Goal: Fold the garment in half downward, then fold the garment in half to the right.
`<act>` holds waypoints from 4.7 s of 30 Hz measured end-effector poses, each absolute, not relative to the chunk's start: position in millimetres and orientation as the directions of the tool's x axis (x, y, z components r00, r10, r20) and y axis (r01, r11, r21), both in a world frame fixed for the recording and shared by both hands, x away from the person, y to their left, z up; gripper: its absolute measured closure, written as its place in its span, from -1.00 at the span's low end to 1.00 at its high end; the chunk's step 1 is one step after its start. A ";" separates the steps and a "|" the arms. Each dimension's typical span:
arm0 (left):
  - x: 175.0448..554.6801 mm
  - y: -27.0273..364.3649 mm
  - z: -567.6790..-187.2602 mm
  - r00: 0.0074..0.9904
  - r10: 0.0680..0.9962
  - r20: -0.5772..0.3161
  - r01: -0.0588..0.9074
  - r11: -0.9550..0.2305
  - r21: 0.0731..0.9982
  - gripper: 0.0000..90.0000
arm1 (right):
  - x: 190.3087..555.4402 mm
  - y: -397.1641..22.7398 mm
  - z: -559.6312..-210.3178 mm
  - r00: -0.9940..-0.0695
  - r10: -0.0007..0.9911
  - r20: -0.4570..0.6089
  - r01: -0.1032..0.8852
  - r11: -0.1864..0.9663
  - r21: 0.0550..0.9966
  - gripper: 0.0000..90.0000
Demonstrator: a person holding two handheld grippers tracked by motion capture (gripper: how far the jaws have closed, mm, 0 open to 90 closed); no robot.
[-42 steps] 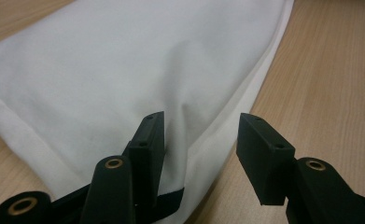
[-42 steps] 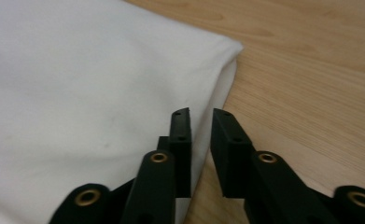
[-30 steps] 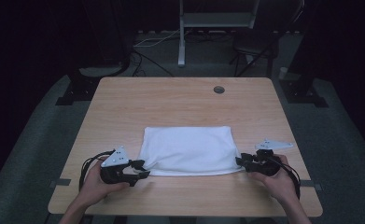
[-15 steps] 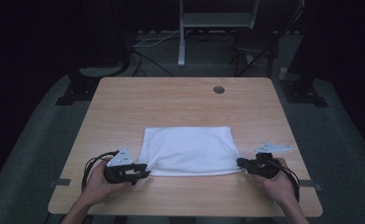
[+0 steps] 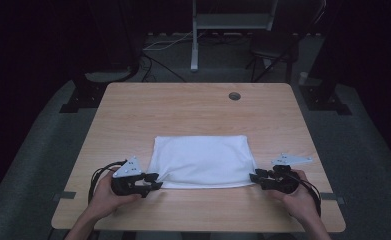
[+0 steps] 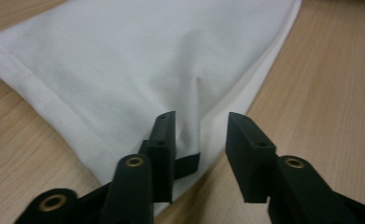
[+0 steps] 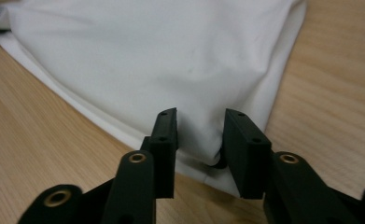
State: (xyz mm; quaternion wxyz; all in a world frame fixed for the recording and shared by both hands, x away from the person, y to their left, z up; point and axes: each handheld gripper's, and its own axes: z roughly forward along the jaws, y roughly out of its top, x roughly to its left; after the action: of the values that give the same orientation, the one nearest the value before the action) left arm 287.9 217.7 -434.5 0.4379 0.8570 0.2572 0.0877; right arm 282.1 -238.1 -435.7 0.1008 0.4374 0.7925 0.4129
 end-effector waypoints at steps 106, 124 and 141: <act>291.2 214.7 -425.0 0.700 0.701 -0.135 0.407 -0.237 0.882 -0.55 | 314.5 -250.0 -425.0 -0.437 0.878 0.195 0.610 0.130 0.782 -0.37; 291.2 213.4 -424.3 0.693 0.709 -0.131 0.394 -0.221 0.892 -0.55 | 319.3 -252.7 -421.8 -0.443 0.839 0.316 0.649 0.057 0.759 -0.45; 290.1 210.2 -429.0 0.695 0.708 -0.125 0.399 -0.236 0.886 -0.55 | 340.8 -242.0 -429.4 -0.430 0.858 0.281 0.683 0.106 0.723 0.18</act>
State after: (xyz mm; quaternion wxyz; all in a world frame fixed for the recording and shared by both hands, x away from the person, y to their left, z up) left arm 290.1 210.2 -429.0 0.5029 0.7711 0.3591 0.1535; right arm 340.8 -242.0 -429.4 0.1051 0.5233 0.7363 0.4160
